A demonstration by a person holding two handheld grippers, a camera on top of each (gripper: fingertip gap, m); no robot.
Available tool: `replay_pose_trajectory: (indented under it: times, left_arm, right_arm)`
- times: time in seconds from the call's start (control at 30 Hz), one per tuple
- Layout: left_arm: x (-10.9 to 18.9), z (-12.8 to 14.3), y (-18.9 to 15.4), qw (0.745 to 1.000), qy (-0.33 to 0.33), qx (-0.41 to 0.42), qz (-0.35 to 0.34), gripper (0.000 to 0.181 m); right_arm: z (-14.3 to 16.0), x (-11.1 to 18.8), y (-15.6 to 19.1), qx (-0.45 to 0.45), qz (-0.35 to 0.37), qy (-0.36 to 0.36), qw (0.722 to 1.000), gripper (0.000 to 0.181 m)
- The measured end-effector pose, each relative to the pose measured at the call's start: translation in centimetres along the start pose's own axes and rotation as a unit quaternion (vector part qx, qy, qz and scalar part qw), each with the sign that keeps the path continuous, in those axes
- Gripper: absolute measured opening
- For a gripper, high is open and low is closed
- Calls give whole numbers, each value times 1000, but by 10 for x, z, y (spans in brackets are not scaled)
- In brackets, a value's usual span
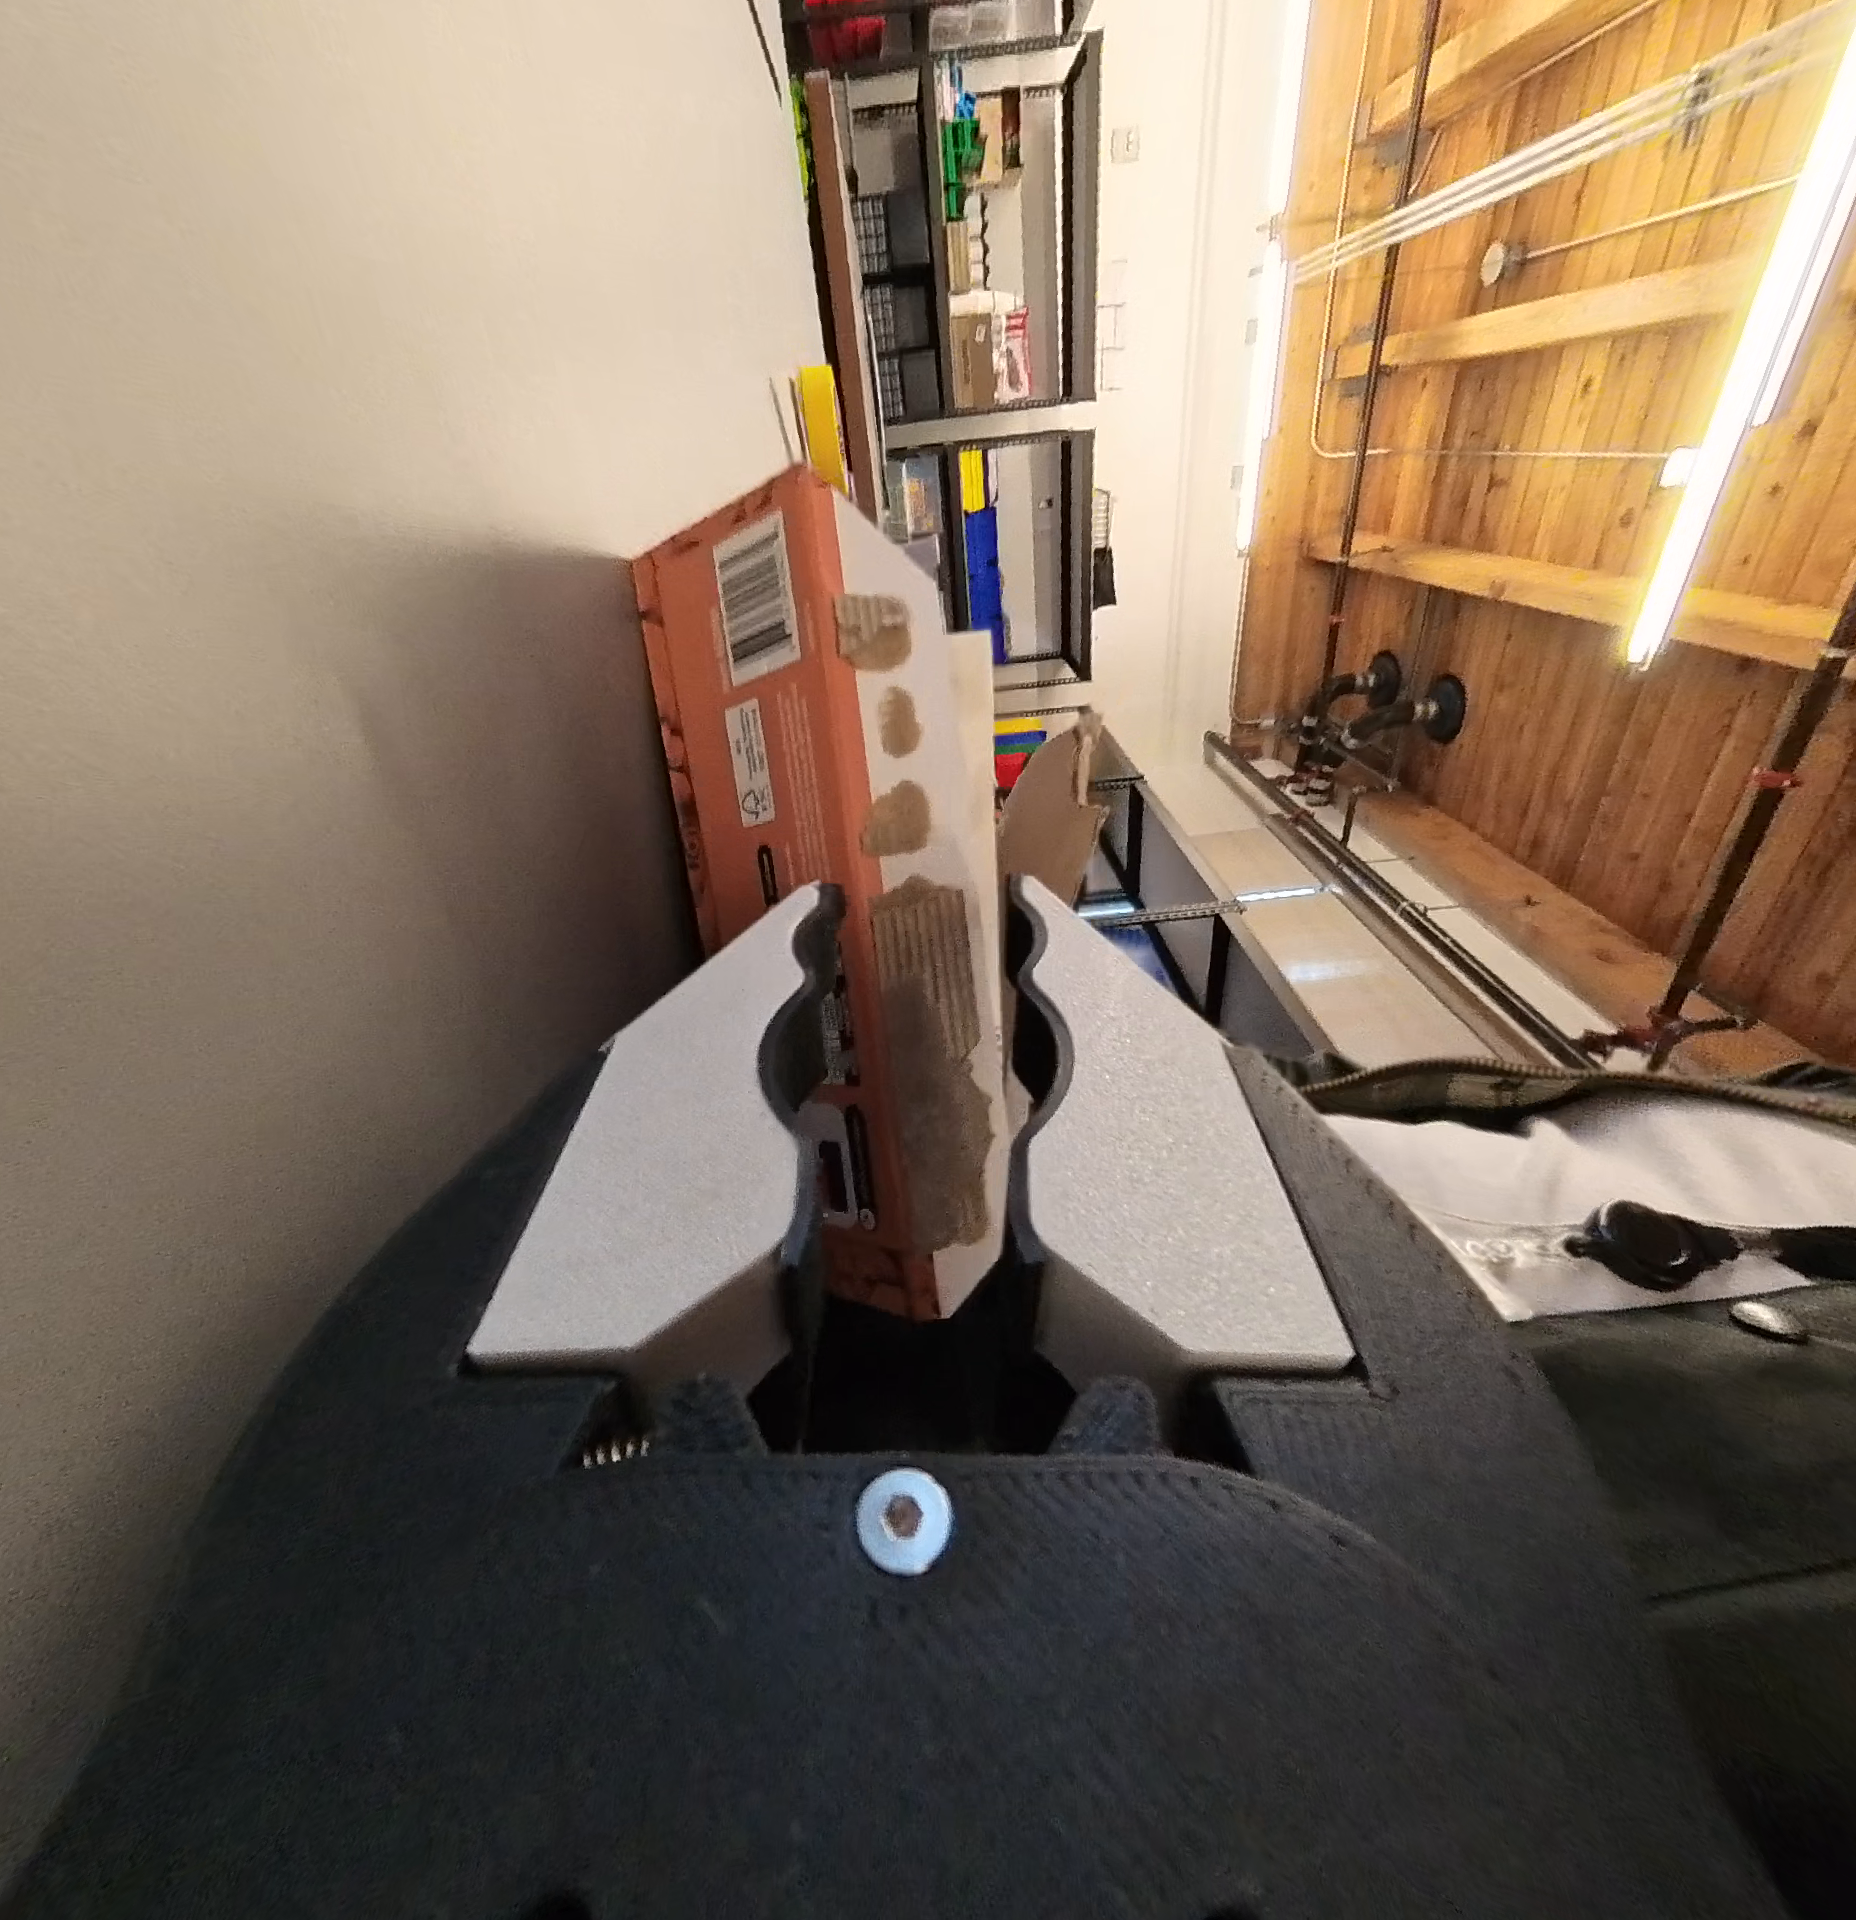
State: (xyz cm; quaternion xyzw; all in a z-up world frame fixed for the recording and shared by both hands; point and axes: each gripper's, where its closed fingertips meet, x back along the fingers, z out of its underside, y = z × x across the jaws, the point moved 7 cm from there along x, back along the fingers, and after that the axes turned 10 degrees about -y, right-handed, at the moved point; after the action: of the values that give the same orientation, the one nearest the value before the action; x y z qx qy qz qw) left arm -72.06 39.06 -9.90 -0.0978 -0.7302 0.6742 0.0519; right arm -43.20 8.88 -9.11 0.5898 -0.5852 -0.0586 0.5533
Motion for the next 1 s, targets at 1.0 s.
replay_pose_trajectory:
  times: [1.0]
  left_arm:
    - [-29,31,-8,997,71,-27,-28,37]
  right_arm:
    - [-1,-23,4,-66,-31,8,997,80]
